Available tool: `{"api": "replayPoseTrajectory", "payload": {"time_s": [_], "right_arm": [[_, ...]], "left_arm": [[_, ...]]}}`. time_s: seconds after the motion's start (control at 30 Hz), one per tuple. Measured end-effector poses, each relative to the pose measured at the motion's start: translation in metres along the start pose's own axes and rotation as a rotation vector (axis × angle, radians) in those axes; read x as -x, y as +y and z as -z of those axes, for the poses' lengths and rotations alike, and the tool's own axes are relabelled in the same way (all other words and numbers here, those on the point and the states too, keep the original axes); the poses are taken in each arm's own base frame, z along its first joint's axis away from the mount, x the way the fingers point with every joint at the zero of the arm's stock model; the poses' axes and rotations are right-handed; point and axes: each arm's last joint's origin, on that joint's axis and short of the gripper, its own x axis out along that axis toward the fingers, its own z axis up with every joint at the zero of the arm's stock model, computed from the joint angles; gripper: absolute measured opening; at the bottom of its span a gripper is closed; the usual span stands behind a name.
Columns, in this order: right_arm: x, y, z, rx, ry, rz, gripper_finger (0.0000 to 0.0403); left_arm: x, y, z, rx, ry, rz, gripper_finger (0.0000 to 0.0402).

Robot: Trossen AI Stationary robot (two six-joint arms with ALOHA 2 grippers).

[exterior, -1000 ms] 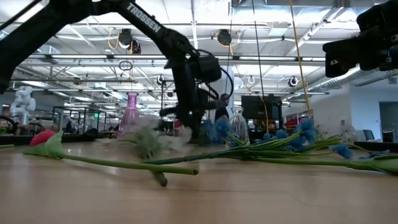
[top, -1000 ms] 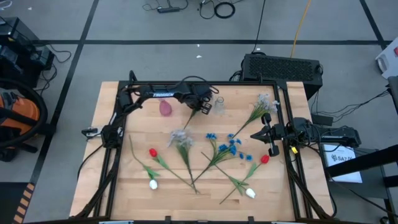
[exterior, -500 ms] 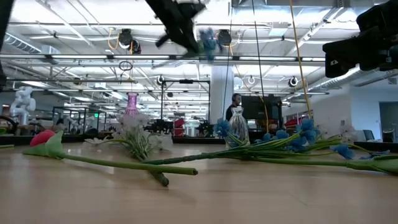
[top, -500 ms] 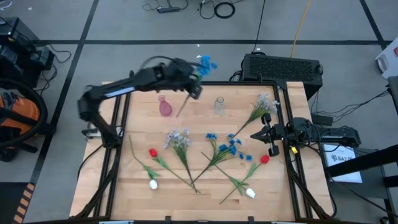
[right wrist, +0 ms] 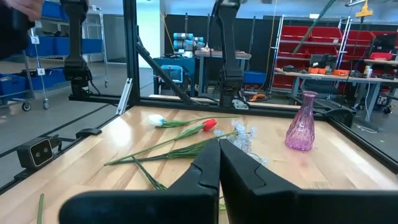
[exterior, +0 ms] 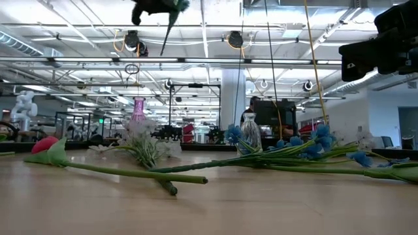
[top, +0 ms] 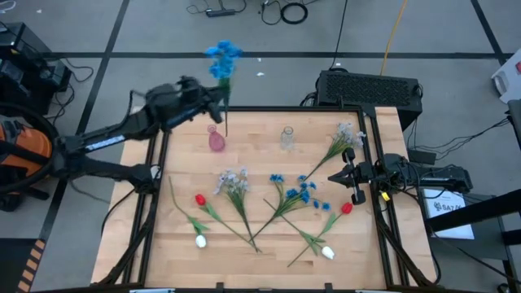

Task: Sort flowers into vase by color
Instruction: Put the top blue flowers into the pink vase

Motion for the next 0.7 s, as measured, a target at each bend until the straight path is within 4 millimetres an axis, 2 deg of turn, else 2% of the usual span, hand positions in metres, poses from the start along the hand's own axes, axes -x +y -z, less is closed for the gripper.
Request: {"api": "replayPoseTrajectory", "payload": {"time_s": [0.17,0.27,0.37,0.47,0.7], "right_arm": [[0.0,0.0,0.0,0.0,0.0,0.0,0.0],[0.0,0.0,0.0,0.0,0.0,0.0,0.0],[0.0,0.0,0.0,0.0,0.0,0.0,0.0],[0.0,0.0,0.0,0.0,0.0,0.0,0.0],[0.0,0.0,0.0,0.0,0.0,0.0,0.0]], "left_arm": [[0.03,0.016,0.033,-0.031,-0.269,0.065,0.001],[0.042,0.024,0.055,-0.109,-0.326,0.061,0.0009],[0.047,0.029,0.072,-0.094,-0.302,0.065,0.0009],[0.05,0.031,0.077,-0.065,-0.298,0.071,0.0009],[0.059,0.032,0.069,-0.183,-0.347,0.034,0.0009]]}}
